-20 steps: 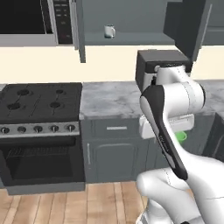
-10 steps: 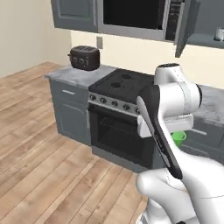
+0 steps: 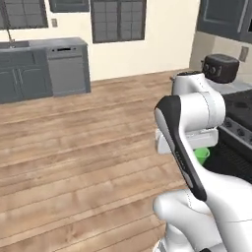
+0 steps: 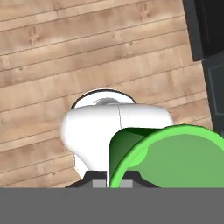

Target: There is a tray on the dining counter. Grab the cup, mug, and pitcher and place them on the tray. The pitcher may be placed next to the tray if it cannot fit the tray.

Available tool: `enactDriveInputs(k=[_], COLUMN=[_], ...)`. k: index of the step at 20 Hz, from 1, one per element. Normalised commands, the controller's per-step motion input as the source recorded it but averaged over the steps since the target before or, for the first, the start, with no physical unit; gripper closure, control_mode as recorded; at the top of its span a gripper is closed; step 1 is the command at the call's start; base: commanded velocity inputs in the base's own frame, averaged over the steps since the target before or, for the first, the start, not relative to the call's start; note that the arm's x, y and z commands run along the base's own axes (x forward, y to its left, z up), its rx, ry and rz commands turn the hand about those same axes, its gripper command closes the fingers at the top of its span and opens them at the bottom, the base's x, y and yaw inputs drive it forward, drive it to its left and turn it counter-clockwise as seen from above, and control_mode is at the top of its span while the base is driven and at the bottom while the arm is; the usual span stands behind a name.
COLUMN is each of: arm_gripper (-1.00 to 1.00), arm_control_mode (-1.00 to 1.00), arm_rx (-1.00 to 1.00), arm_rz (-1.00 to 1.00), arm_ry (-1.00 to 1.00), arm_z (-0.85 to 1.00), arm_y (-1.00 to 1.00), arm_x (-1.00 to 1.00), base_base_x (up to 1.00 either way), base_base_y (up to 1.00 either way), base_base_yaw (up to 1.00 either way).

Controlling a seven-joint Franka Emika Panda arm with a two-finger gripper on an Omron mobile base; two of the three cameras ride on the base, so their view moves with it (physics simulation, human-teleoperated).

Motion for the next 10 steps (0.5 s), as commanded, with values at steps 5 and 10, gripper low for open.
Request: enactDriveInputs(k=[5,10], arm_gripper=[1.0,1.0], arm_control_mode=[1.0,1.0], arm_rx=[0.0,0.0], arm_rz=[0.0,0.0], arm_ry=[0.0,0.0], arm_z=[0.0,0.0], arm_y=[0.0,0.0], arm_x=[0.0,0.0], base_base_x=[0.03,0.65], base_base_y=[0.0,0.0], base_base_yaw=[0.89,0.64])
